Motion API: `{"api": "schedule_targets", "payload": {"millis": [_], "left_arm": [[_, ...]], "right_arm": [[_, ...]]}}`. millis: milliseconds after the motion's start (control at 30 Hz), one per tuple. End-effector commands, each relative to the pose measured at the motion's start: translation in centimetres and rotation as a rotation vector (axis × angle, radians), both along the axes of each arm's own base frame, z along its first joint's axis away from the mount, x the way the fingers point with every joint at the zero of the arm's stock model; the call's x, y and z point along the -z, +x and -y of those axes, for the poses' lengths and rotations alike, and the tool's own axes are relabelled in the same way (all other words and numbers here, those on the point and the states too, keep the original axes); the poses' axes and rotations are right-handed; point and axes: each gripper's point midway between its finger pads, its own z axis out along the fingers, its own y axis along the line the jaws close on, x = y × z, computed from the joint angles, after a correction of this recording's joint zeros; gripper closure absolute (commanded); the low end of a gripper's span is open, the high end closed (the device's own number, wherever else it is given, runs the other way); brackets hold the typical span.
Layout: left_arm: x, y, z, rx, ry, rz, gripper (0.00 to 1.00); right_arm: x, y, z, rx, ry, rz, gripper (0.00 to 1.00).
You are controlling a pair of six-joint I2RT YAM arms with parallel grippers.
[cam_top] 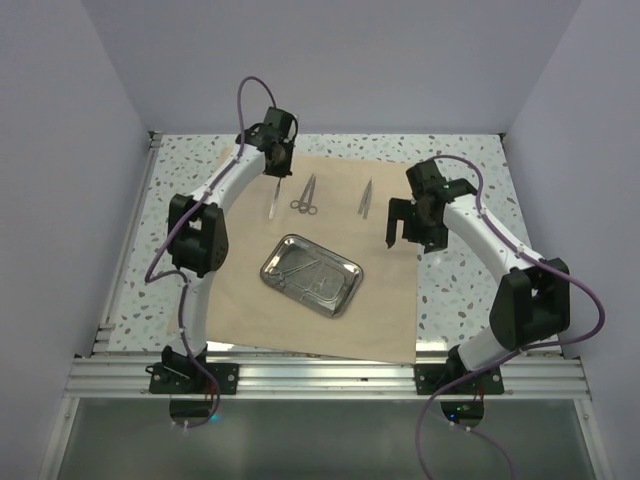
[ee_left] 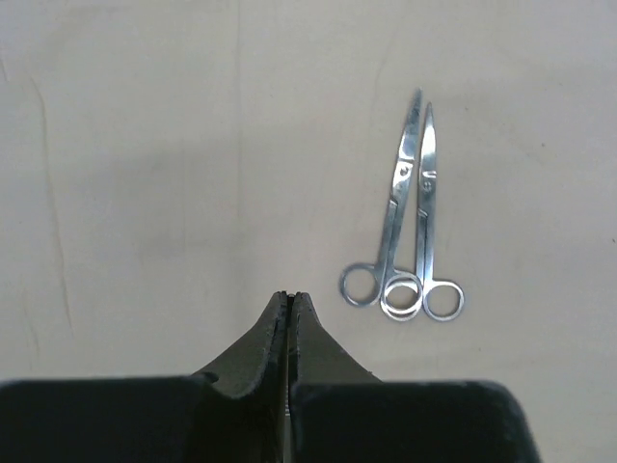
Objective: Open and lay out the surgical kit
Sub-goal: Place the medical item in the surgical kit.
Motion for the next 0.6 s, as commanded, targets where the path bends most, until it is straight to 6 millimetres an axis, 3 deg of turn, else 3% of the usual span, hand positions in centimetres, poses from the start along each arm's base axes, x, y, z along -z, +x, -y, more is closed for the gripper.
{"api": "schedule_targets", "payload": {"millis": [0,100,233,467,567], "left_arm": [[0.3,4.1,0.1,0.012,-0.001,0.089,1.00],[0.6,6.2,0.2,-0.010,-0.006,0.144,1.00],[2.7,8.2,-0.4,-0.075,0.018,0.164,1.00],[3.1,10.1,-2.9,-0.157,0.117,0.227,1.00],[3.5,10.3,-4.1,-0.174,0.157,0.230,0.86]], "right_arm": [[-0.5,0.3,0.3,-0.017,-0.026,0.006,0.04],[-0.3,0.4,0.3,-0.010,-0.030,-0.002,0.04],[-0.3,0.8,0.2,0.000,-0.032,-0.004,0.04],[-0.1,1.3,0.1,0.008,-0.038,-0.010,0.04],[0.0,1.4,0.0,0.007,-0.037,-0.012,0.04]]}}
